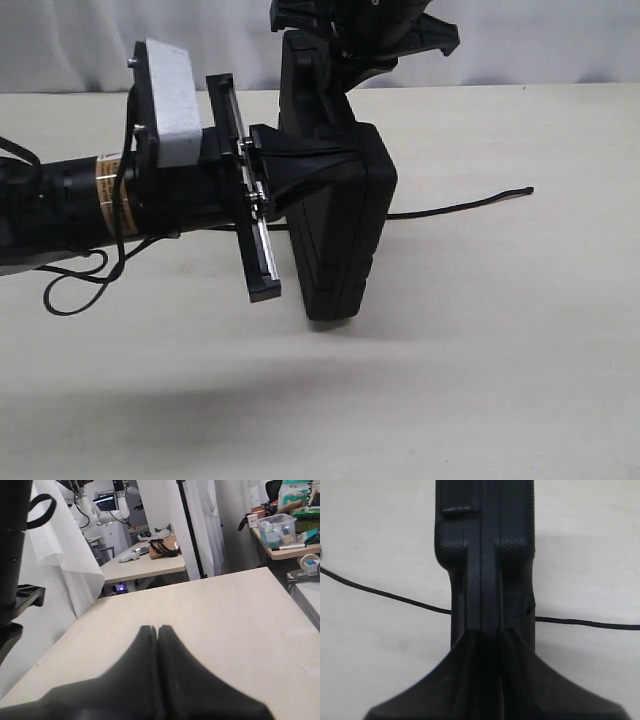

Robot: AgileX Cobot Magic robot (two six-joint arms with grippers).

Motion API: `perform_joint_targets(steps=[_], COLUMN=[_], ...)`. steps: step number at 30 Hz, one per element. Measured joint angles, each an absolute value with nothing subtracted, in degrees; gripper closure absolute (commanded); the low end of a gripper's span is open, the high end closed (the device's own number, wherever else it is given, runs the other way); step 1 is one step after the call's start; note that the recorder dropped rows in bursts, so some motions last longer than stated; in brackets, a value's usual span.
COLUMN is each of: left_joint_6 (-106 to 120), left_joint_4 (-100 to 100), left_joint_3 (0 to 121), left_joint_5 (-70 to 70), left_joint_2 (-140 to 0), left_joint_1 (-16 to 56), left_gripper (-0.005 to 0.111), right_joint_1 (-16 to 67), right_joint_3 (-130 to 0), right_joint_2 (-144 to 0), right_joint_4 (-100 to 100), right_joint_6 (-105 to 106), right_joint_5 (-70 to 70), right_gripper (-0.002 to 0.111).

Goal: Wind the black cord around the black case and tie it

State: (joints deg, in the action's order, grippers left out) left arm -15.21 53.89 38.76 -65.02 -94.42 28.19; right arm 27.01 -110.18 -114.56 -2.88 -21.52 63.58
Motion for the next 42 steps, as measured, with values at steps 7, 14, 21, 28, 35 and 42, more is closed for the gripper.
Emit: perform_joint_targets(steps=[7,14,21,28,35,42], left_joint_6=[-15.0,-15.0,-15.0,-15.0,-15.0,-15.0], left_joint_4=[51.7,49.5,49.5,49.4,49.4,49.2], left_joint_3=[39.4,39.7,39.7,39.8,39.8,39.8], left_joint_5=[-55.9,-53.4,-53.1,-51.4,-51.3,-51.1], left_joint_2=[-95.4,-95.4,-95.3,-94.9,-94.9,-94.9], left_joint_1=[29.3,29.5,29.6,29.6,29.6,29.6], left_gripper=[0.107,0.107,0.107,0.107,0.107,0.107], right_joint_1=[27.0,27.0,27.0,27.0,27.0,27.0], right_joint_3=[-110.2,-110.2,-110.2,-110.2,-110.2,-110.1], right_joint_2=[-114.6,-114.6,-114.6,-114.6,-114.6,-114.6], right_joint_4=[-2.9,-2.9,-2.9,-2.9,-3.0,-3.3], right_joint_6=[-21.5,-21.4,-21.4,-21.4,-21.4,-18.2], right_joint_5=[63.6,63.5,63.5,63.4,63.4,62.3], right_gripper=[0.104,0.104,0.104,0.104,0.104,0.085])
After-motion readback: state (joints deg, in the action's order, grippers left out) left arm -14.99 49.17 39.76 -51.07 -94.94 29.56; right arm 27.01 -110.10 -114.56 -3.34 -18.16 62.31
